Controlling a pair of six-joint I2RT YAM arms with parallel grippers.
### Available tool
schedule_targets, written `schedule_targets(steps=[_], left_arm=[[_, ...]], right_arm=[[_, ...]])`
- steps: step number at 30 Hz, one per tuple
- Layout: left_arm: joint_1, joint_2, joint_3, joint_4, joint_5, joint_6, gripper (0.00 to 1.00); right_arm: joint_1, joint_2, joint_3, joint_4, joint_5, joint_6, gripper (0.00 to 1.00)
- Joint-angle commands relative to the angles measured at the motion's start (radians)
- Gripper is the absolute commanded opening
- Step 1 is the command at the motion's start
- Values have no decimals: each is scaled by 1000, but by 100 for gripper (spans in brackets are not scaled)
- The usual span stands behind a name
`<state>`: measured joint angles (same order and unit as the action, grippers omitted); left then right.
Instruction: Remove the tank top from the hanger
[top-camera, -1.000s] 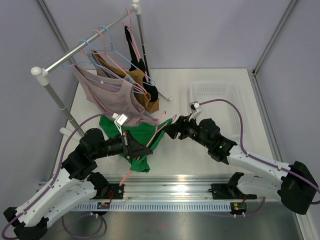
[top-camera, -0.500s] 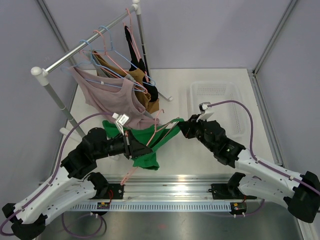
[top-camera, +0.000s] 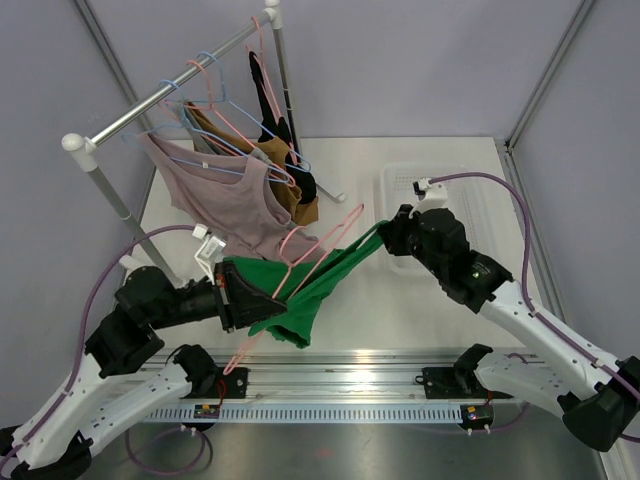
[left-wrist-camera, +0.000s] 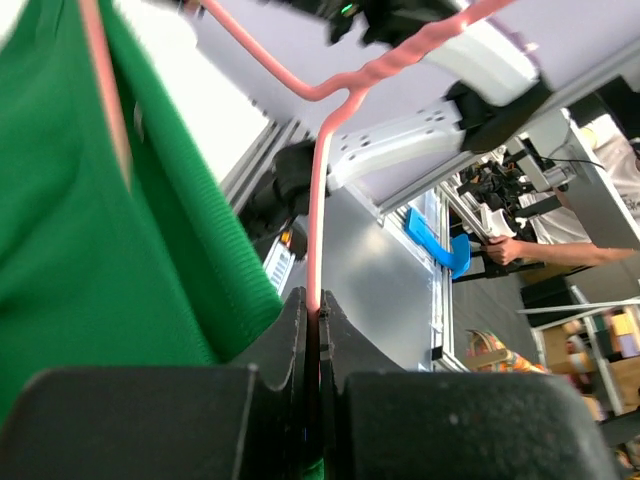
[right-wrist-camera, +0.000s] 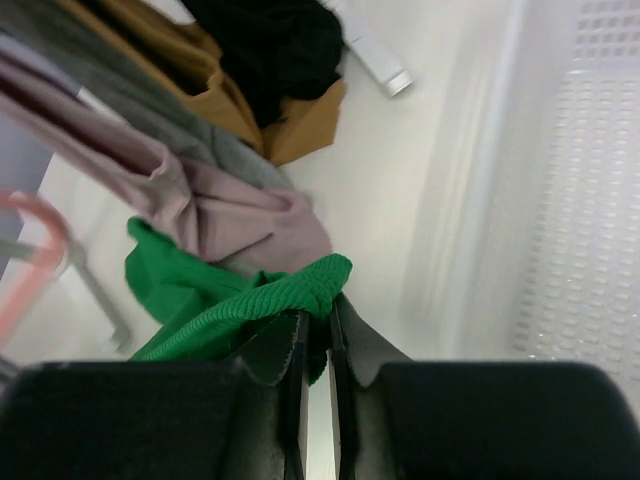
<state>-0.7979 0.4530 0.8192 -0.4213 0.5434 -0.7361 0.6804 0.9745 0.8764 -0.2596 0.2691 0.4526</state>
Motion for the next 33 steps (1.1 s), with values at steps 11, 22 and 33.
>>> schedule_targets(steps=[11,22,33], left_arm=[[-9,-4,133,312,-276,214,0],[-9,259,193,644,-715,541,0],[-11,115,178,376,-669,318,0]], right_arm=[[-27,-69,61,20,-701,29,0],[-27,-206,65,-336,-776,-179,0],[-25,-108,119,-296,-653,-94,20]])
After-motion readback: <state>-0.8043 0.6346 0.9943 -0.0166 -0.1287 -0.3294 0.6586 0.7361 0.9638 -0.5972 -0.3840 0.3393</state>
